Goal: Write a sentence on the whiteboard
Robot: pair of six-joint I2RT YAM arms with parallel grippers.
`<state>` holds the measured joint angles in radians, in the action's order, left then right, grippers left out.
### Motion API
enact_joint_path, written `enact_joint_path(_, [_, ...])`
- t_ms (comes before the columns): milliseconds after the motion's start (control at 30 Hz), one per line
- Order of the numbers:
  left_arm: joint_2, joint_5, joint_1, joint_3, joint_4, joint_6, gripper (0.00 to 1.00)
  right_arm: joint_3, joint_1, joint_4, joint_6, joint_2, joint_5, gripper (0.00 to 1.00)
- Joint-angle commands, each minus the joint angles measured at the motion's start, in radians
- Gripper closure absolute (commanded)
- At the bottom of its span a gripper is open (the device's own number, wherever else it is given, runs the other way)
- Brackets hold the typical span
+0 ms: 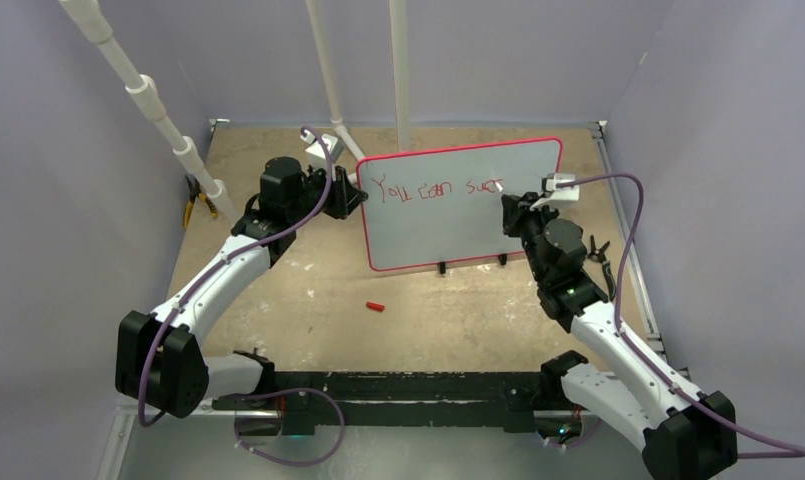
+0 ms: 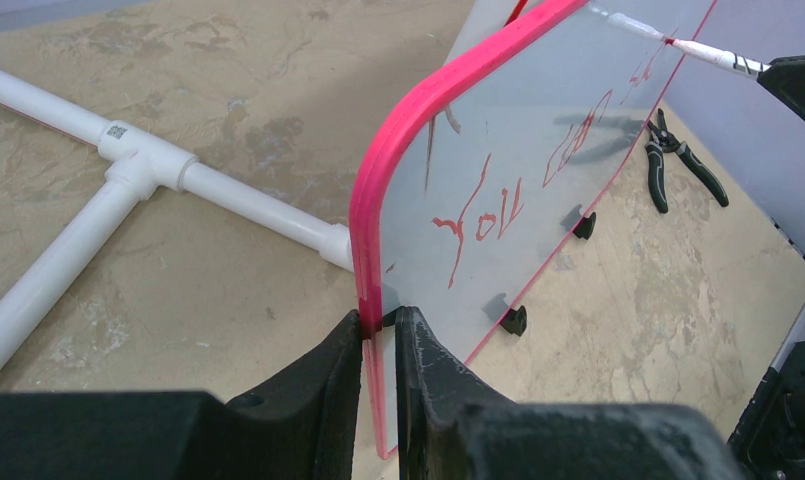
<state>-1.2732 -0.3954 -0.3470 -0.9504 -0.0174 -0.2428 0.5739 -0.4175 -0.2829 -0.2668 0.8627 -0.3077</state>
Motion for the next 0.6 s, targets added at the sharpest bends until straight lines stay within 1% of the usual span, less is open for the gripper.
enact_joint_path(0, [0.028, -0.028, -0.001, 0.005, -0.025, 0.007, 0.84, 0.027, 0.006, 0.026, -0.003, -0.001, 0.022, 1.0])
enact_joint_path(167, [0.032, -0.025, -0.001, 0.006, -0.024, 0.008, 0.84, 0.014, 0.005, 0.054, -0.022, 0.001, 0.015, 1.0])
enact_joint_path(567, [0.033, -0.025, -0.001, 0.005, -0.023, 0.01, 0.84, 0.024, 0.005, 0.083, -0.037, -0.001, -0.089, 1.0])
